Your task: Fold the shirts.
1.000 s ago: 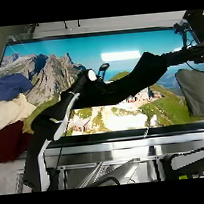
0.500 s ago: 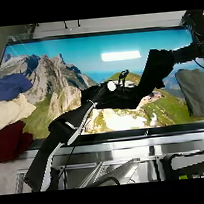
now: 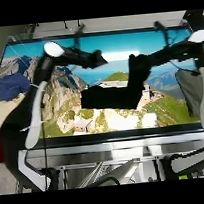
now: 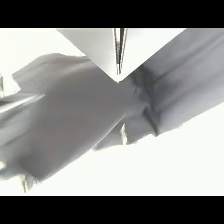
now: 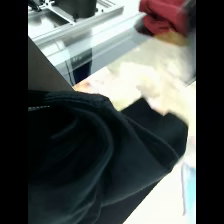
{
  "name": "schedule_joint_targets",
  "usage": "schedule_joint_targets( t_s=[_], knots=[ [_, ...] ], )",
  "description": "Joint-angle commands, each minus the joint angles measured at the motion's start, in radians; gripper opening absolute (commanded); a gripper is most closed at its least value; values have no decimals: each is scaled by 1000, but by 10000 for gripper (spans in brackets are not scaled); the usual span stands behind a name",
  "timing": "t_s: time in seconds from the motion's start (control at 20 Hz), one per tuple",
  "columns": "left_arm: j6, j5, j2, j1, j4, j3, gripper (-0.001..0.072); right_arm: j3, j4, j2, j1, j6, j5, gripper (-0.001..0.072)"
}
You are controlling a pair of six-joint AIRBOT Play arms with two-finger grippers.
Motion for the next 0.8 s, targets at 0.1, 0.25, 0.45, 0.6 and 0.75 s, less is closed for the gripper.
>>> schedule_joint_targets(
  t_s=[0.1, 0.25, 0.45, 0.6, 0.75],
  knots=[
    [43, -150, 173, 236, -2, -2, 15, -2, -70, -176, 402, 9, -308, 19],
    [56, -223, 179, 278, -2, -2, 15, 0, -67, -326, 570, -5, -525, 484],
    [96, -242, 177, 280, -3, -2, 15, 14, -23, -296, 564, 8, -477, 479],
    [113, -238, 175, 271, -2, -2, 15, 14, -105, -165, 430, 74, -379, 480],
    [114, -240, 175, 272, -2, -2, 15, 5, -274, -79, 249, 219, -254, 480]
  ],
)
